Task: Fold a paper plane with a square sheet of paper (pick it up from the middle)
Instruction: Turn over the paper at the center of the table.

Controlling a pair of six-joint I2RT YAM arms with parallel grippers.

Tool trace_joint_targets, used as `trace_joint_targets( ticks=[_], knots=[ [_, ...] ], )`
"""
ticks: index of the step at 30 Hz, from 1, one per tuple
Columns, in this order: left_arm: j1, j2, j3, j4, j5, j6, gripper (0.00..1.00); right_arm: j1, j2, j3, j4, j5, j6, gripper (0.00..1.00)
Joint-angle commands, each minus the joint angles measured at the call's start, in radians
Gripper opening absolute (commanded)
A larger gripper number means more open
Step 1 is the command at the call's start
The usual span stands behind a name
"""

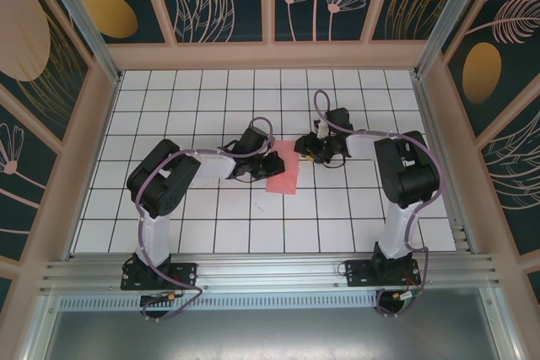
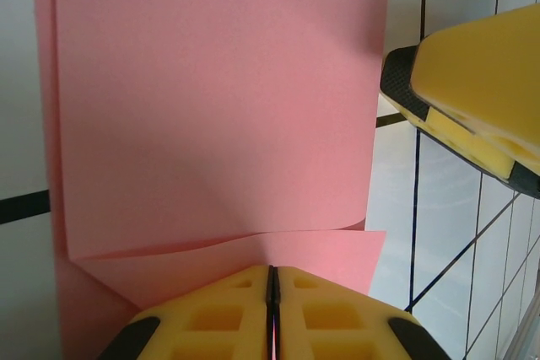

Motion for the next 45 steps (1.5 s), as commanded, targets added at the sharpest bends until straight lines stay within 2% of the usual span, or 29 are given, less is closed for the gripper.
trace_joint_targets(
  ticks=[1,9,25,34,37,45],
  knots=[
    [-0.004,0.008,-0.035,-0.044,-0.021,0.031,0.13,0.016,0.037,0.027,0.004,-0.016,-0.007,0.42],
    [-0.004,0.007,-0.032,-0.037,-0.008,0.034,0.13,0.028,0.038,0.019,0.022,-0.028,0.006,0.4],
    [-0.003,-0.01,-0.044,-0.012,-0.027,0.008,0.14,0.029,-0.064,-0.163,0.162,-0.225,-0.024,0.4],
    [-0.004,-0.026,-0.059,0.02,-0.033,-0.018,0.14,0.045,-0.094,-0.228,0.178,-0.253,-0.051,0.35],
    [-0.004,-0.031,-0.06,0.029,-0.03,-0.028,0.15,0.049,-0.088,-0.236,0.188,-0.244,-0.047,0.3],
    [-0.004,-0.125,-0.108,0.073,-0.064,-0.067,0.16,0.05,-0.133,-0.22,0.157,-0.194,-0.042,0.07]
  ],
)
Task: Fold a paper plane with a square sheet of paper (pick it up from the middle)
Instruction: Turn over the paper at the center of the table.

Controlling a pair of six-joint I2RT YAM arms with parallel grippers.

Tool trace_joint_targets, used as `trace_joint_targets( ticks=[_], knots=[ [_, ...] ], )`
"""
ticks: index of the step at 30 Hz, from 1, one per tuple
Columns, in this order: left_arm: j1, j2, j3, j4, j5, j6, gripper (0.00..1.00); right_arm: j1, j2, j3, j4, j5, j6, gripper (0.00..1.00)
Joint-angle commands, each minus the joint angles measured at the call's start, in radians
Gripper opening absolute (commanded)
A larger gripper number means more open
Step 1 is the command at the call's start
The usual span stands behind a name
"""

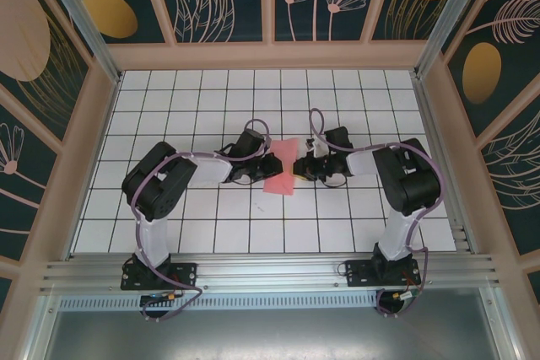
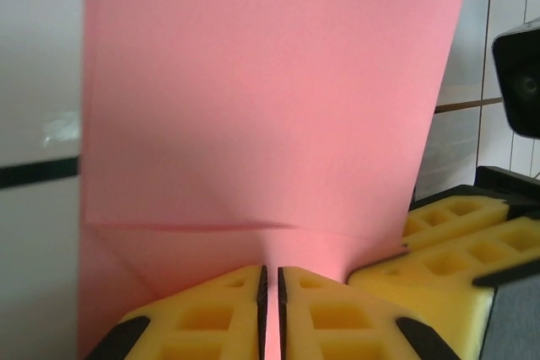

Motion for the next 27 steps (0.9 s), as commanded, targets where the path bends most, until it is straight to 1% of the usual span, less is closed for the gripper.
trace_joint_targets(
  ticks=[1,2,4,5,7,10,12,13,14,17,18,19,20,23,26,27],
  knots=[
    [-0.004,-0.103,-0.04,0.018,-0.057,-0.036,0.17,0.005,-0.077,0.026,-0.047,0.029,-0.02,0.04],
    [-0.004,-0.133,-0.051,0.019,-0.081,-0.037,0.17,0.005,-0.095,0.038,-0.077,0.051,-0.03,0.02],
    [-0.003,-0.211,-0.078,0.012,-0.147,-0.044,0.23,0.006,-0.14,0.068,-0.158,0.096,-0.059,0.01],
    [-0.003,-0.269,-0.1,0.012,-0.187,-0.05,0.24,0.008,-0.162,0.092,-0.217,0.129,-0.08,0.0],
    [-0.002,-0.362,-0.145,0.0,-0.269,-0.051,0.24,0.026,-0.212,0.153,-0.362,0.263,-0.121,0.0],
    [0.0,-0.498,-0.217,-0.038,-0.379,-0.053,0.22,0.083,-0.273,0.281,-0.589,0.513,-0.181,0.0],
    [0.004,-0.597,-0.268,-0.063,-0.45,-0.05,0.23,0.138,-0.291,0.38,-0.742,0.711,-0.213,0.0],
    [0.004,-0.639,-0.291,-0.073,-0.483,-0.049,0.23,0.164,-0.291,0.421,-0.795,0.781,-0.225,0.0],
    [0.006,-0.686,-0.319,-0.082,-0.521,-0.05,0.23,0.184,-0.282,0.475,-0.873,0.866,-0.233,0.0],
    [0.011,-0.812,-0.398,-0.107,-0.614,-0.074,0.22,0.271,-0.22,0.622,-1.086,1.185,-0.199,0.0],
    [0.016,-0.849,-0.419,-0.116,-0.633,-0.082,0.22,0.297,-0.194,0.658,-1.142,1.276,-0.188,0.0],
    [0.019,-0.877,-0.437,-0.123,-0.65,-0.085,0.22,0.318,-0.167,0.685,-1.182,1.341,-0.17,0.0],
    [0.023,-0.907,-0.456,-0.129,-0.663,-0.09,0.22,0.34,-0.137,0.706,-1.226,1.393,-0.151,0.0],
    [0.032,-0.975,-0.492,-0.15,-0.683,-0.097,0.21,0.417,-0.029,0.754,-1.309,1.487,-0.1,0.0],
    [0.036,-1.029,-0.509,-0.181,-0.71,-0.098,0.2,0.491,0.093,0.791,-1.346,1.503,-0.064,0.0],
    [0.038,-1.049,-0.516,-0.189,-0.72,-0.102,0.2,0.512,0.134,0.805,-1.344,1.489,-0.052,0.0]
  ],
)
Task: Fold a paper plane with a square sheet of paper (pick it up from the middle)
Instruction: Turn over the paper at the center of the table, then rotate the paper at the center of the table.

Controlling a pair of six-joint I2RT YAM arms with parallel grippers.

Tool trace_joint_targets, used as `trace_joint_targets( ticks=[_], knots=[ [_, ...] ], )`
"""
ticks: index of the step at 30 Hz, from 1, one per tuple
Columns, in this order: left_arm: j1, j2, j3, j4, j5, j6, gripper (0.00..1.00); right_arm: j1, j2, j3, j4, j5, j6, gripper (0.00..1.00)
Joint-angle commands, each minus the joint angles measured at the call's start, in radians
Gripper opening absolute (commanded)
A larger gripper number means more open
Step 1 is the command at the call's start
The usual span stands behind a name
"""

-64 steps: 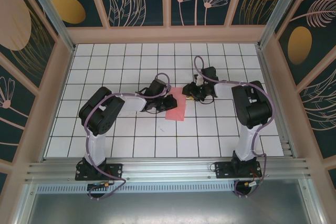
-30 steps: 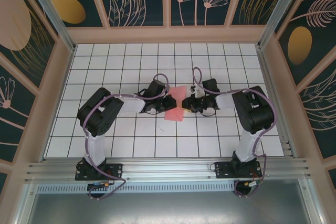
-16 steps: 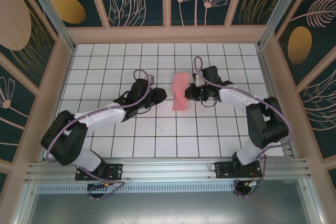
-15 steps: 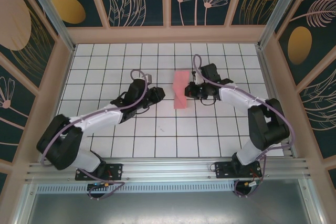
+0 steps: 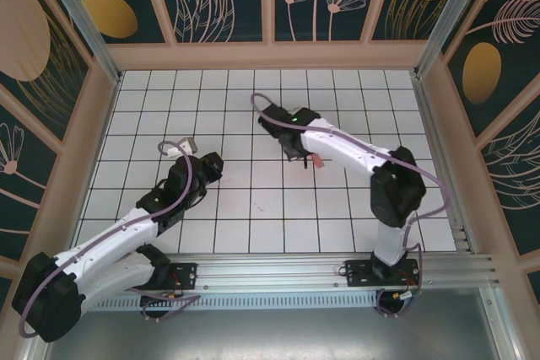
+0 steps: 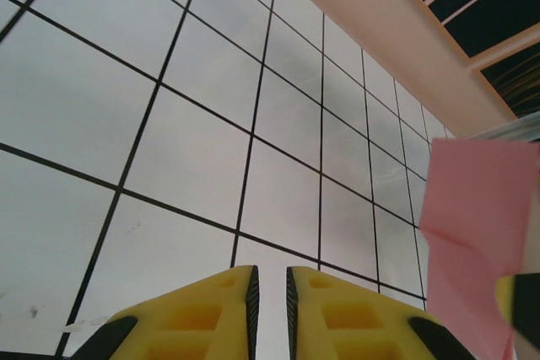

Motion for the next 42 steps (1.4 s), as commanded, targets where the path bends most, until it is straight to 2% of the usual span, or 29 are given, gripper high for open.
trace_joint_targets(
  ticks=[1,4,8,10,11,13,15,17,20,24,26,27,29,31,33,34,39,42],
  knots=[
    [0.009,-0.06,-0.021,-0.047,-0.073,-0.02,0.2,0.073,0.126,0.047,-0.138,0.085,0.06,0.0],
    [0.012,-0.11,-0.023,-0.076,-0.093,-0.02,0.19,0.125,0.223,0.089,-0.092,-0.019,0.082,0.01],
    [0.013,-0.162,-0.024,-0.112,-0.108,-0.021,0.2,0.165,0.284,0.113,0.01,-0.214,0.08,0.08],
    [0.014,-0.171,-0.017,-0.133,-0.112,-0.016,0.2,0.17,0.279,0.098,0.068,-0.298,0.08,0.3],
    [0.015,-0.173,-0.015,-0.137,-0.11,-0.014,0.2,0.17,0.265,0.088,0.089,-0.324,0.087,0.35],
    [0.014,-0.169,-0.012,-0.13,-0.089,-0.006,0.2,0.169,0.221,0.069,0.127,-0.353,0.095,0.37],
    [0.015,-0.154,-0.005,-0.121,-0.065,0.011,0.22,0.154,0.15,0.026,0.198,-0.435,0.079,0.47],
    [0.015,-0.138,0.0,-0.115,-0.047,0.012,0.23,0.128,0.062,-0.047,0.293,-0.534,0.062,0.47],
    [0.015,-0.1,-0.005,-0.046,0.03,0.019,0.23,0.074,-0.094,-0.19,0.425,-0.597,0.06,0.53],
    [0.013,0.032,-0.002,0.118,0.253,0.014,0.21,-0.061,-0.266,-0.388,0.574,-0.7,0.062,0.49],
    [0.006,0.17,0.031,0.208,0.392,0.007,0.17,-0.157,-0.315,-0.495,0.662,-0.798,0.056,0.39],
    [-0.005,0.228,0.057,0.226,0.431,0.005,0.15,-0.199,-0.328,-0.538,0.7,-0.838,0.056,0.33],
    [-0.04,0.375,0.133,0.221,0.489,0.008,0.14,-0.27,-0.33,-0.606,0.769,-0.927,0.062,0.27],
    [-0.076,0.473,0.194,0.187,0.487,-0.001,0.15,-0.335,-0.319,-0.648,0.81,-0.976,0.066,0.21],
    [-0.096,0.551,0.235,0.159,0.479,-0.02,0.17,-0.36,-0.301,-0.667,0.834,-1.009,0.058,0.23],
    [-0.099,0.579,0.247,0.148,0.474,-0.029,0.18,-0.364,-0.288,-0.669,0.83,-1.0,0.05,0.24],
    [-0.099,0.65,0.263,0.168,0.453,-0.062,0.36,-0.37,-0.213,-0.682,0.815,-0.972,0.016,0.33],
    [-0.1,0.709,0.296,0.154,0.46,-0.064,0.42,-0.371,-0.2,-0.71,0.834,-0.98,0.013,0.36]
  ],
)
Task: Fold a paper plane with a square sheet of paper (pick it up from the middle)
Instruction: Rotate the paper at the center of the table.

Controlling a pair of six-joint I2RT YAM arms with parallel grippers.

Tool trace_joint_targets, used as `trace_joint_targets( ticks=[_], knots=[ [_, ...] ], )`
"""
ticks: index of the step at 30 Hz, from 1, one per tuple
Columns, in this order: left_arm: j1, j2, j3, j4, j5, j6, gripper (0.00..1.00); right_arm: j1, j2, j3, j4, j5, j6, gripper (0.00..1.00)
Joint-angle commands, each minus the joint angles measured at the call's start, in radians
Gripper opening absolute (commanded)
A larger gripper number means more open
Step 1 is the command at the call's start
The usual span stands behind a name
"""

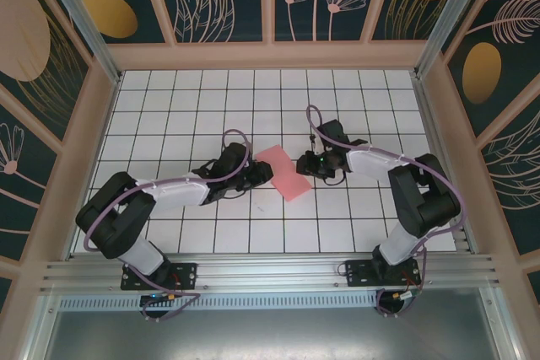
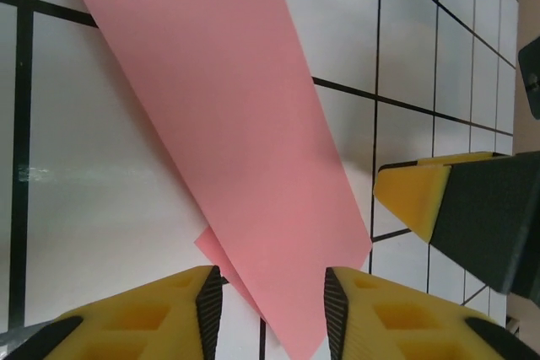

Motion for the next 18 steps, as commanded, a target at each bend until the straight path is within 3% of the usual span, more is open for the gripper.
trace_joint_targets(
  ticks=[1,8,18],
  knots=[
    [0.0,0.058,0.048,0.017,0.013,-0.02,0.42,-0.005,0.014,-0.04,0.041,-0.04,-0.023,0.36],
    [0.004,0.158,0.092,0.072,0.014,-0.025,0.42,0.002,-0.057,-0.143,0.078,-0.109,0.004,0.36],
    [0.021,0.225,0.195,-0.035,0.0,0.075,0.45,0.079,-0.202,-0.245,0.142,-0.178,0.103,0.38]
  ],
)
